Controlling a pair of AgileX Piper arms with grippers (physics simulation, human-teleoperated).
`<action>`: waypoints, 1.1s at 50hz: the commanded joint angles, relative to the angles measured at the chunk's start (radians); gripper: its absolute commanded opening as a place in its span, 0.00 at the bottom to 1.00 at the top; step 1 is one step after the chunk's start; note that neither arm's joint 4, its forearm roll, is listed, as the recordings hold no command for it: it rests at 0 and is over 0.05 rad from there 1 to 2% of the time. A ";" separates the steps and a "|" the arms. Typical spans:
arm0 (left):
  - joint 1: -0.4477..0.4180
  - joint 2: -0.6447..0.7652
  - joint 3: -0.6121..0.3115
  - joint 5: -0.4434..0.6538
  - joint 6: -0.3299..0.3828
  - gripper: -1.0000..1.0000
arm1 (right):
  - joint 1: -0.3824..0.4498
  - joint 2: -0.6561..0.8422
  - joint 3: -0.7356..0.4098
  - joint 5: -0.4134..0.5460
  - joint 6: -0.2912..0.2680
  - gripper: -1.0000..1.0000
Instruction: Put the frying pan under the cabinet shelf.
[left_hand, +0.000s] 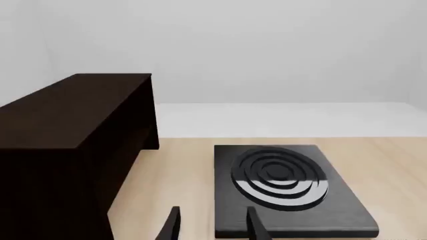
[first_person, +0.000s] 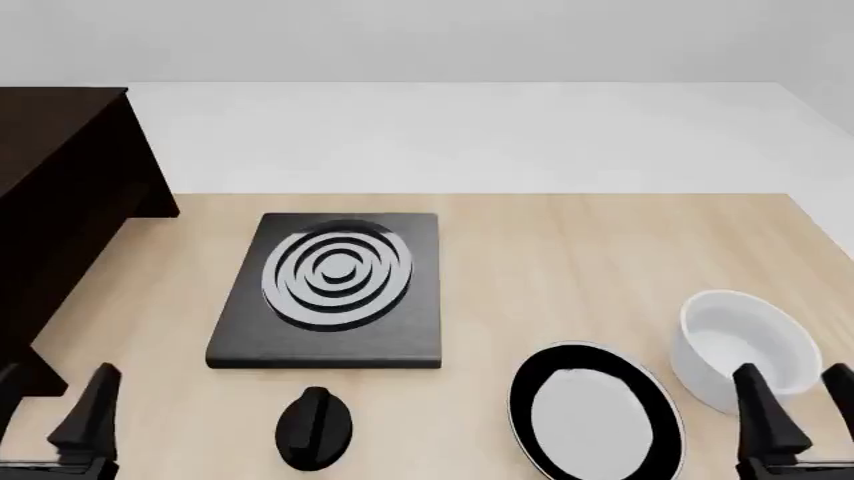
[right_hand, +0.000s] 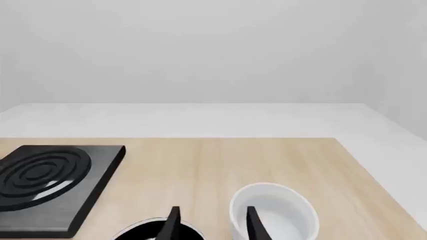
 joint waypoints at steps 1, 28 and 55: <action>-0.002 0.010 -0.005 -0.001 0.011 1.00 | 0.001 -0.001 -0.016 0.017 0.000 1.00; -0.047 0.072 -0.057 -0.020 0.106 1.00 | 0.002 -0.002 -0.107 0.109 0.000 1.00; -0.282 0.341 -0.215 -0.108 0.207 1.00 | 0.002 -0.002 -0.107 0.109 -0.001 1.00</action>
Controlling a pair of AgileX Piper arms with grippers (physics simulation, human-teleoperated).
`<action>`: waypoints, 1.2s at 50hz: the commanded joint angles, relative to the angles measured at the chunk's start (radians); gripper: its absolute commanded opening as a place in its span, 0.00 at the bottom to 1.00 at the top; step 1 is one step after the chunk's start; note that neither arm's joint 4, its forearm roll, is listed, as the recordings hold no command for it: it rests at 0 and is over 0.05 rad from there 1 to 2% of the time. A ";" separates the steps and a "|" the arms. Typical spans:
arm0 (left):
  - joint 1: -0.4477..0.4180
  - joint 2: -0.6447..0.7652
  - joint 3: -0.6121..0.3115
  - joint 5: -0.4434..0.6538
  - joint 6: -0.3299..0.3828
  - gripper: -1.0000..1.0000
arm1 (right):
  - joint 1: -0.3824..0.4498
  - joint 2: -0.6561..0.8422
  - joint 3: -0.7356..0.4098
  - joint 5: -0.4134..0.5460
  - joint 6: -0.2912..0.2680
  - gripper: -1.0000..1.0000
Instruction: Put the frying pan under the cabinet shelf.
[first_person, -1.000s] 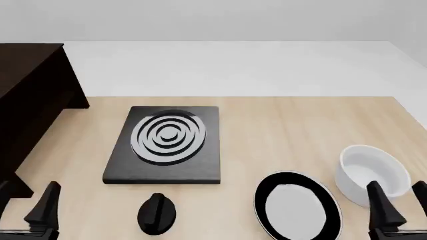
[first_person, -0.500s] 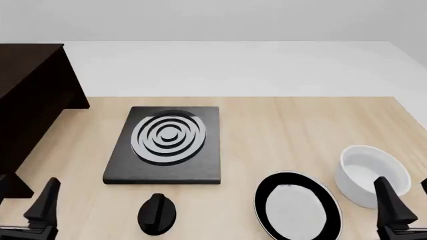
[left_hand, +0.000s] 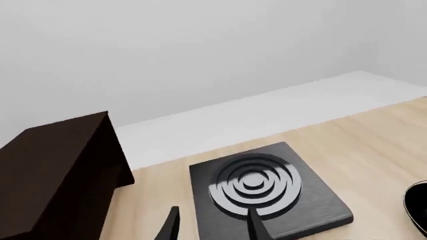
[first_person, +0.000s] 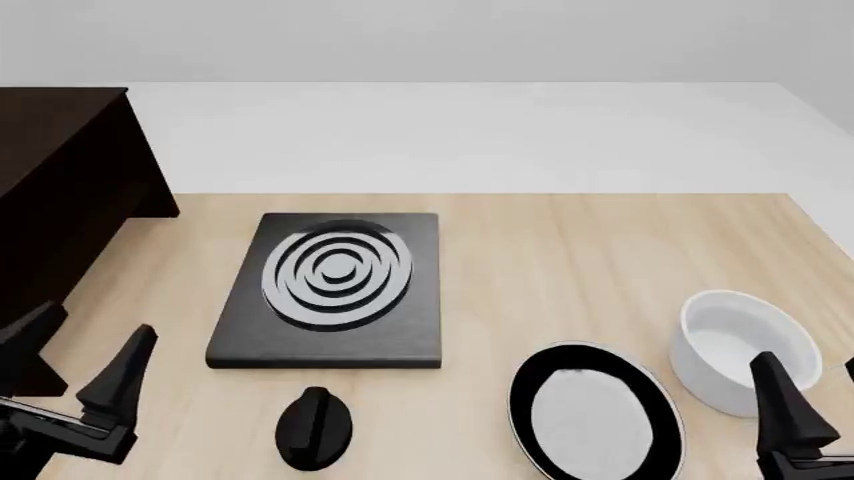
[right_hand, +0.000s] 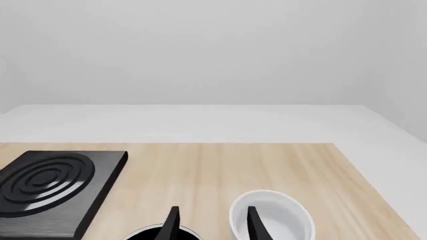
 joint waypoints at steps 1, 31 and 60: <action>-0.090 0.093 -0.057 -0.026 0.043 1.00 | 0.000 0.000 -0.001 0.002 0.000 1.00; -0.461 0.285 -0.124 -0.035 0.320 1.00 | 0.000 0.000 -0.001 0.001 0.000 1.00; -0.796 0.394 -0.134 0.061 0.621 1.00 | 0.000 0.000 -0.001 0.001 0.000 1.00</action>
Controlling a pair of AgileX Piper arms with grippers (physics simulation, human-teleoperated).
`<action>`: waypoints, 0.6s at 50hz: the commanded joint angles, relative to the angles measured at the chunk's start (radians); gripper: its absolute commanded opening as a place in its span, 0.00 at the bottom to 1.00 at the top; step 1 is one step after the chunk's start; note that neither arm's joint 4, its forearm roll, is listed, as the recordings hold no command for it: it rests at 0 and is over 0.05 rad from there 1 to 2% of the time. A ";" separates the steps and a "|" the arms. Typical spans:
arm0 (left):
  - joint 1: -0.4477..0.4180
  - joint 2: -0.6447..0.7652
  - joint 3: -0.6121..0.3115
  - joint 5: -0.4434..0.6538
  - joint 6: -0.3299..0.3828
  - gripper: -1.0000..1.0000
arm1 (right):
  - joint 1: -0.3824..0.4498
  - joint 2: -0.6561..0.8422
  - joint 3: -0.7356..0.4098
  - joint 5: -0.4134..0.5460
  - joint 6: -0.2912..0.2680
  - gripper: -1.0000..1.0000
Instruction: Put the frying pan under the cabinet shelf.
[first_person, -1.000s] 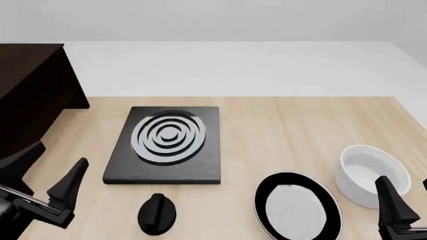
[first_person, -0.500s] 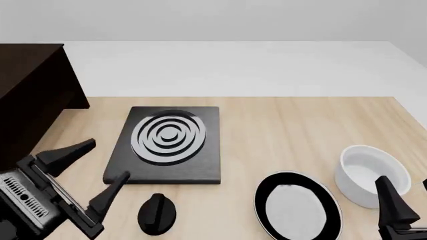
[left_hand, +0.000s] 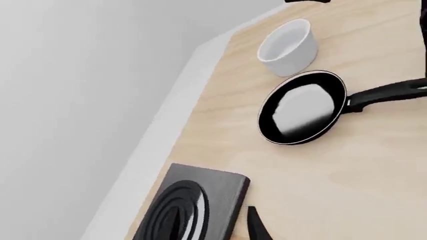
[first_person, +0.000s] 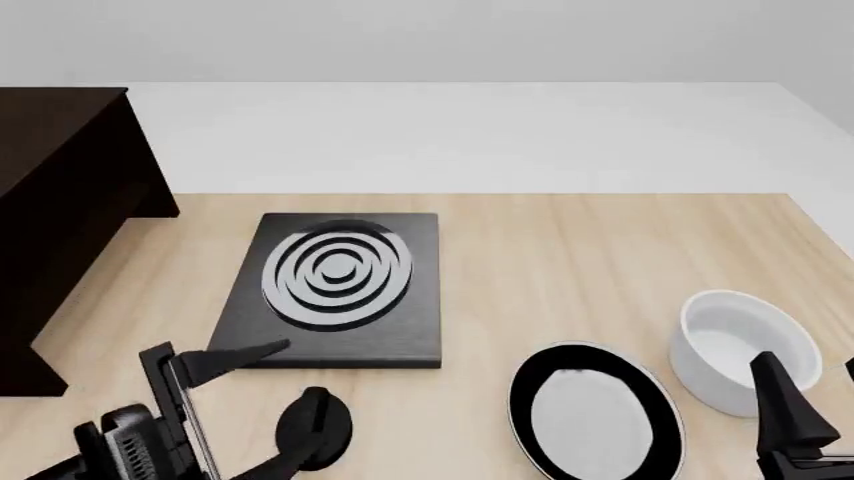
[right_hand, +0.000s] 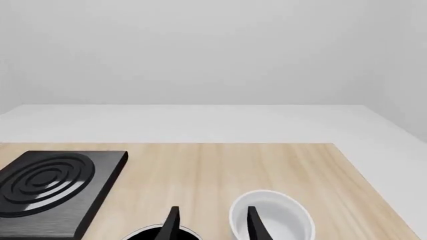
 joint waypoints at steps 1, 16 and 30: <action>-0.118 0.031 -0.038 0.094 0.080 1.00 | 0.000 0.000 0.000 0.000 0.000 1.00; -0.269 0.072 -0.113 0.265 0.162 1.00 | 0.000 0.000 0.000 0.000 0.000 1.00; -0.364 0.102 -0.138 0.361 0.191 1.00 | 0.000 0.000 0.000 0.000 0.000 1.00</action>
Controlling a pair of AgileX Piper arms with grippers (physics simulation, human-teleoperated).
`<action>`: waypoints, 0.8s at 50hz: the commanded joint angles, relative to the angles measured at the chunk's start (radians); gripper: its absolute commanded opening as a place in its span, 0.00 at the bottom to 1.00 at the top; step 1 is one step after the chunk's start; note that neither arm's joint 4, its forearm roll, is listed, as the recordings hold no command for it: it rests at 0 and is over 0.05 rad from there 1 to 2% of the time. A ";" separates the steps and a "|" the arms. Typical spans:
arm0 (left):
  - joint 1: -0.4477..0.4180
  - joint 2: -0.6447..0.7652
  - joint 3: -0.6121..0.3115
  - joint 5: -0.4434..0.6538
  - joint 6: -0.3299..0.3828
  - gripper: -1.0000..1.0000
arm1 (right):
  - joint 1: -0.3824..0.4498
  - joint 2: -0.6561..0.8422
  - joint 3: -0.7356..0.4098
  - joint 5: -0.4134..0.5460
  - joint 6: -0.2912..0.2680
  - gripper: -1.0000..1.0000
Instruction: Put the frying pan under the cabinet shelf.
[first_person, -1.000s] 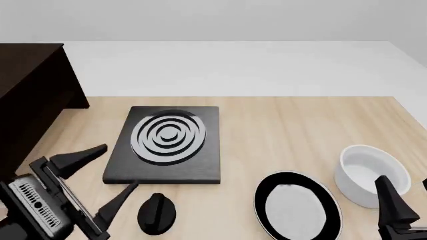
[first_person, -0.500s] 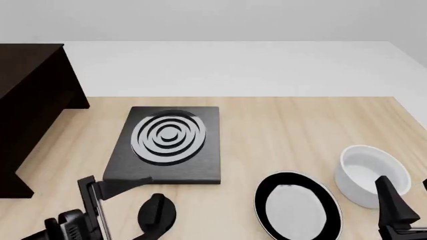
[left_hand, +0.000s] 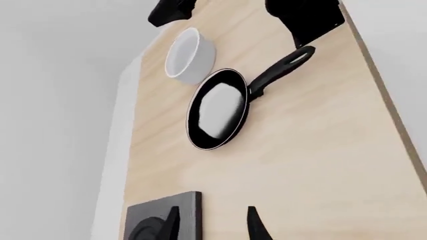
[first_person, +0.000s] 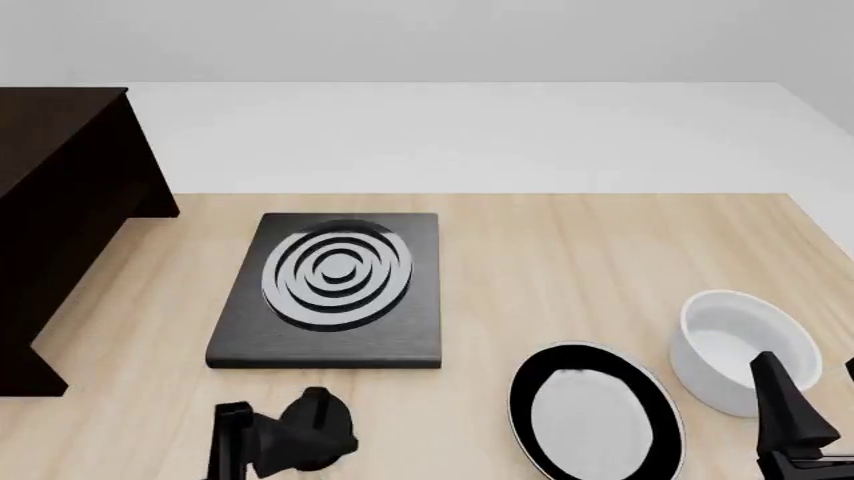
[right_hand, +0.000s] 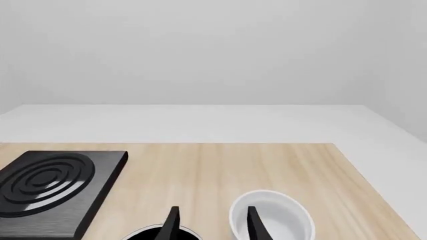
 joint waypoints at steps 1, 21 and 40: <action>-0.084 0.028 -0.033 0.097 0.026 1.00 | 0.000 0.000 0.000 0.000 0.000 1.00; -0.183 0.082 -0.078 0.163 0.001 1.00 | -0.001 0.000 0.000 0.000 0.000 1.00; -0.173 0.166 -0.017 -0.031 0.168 1.00 | 0.000 0.000 0.000 0.000 0.000 1.00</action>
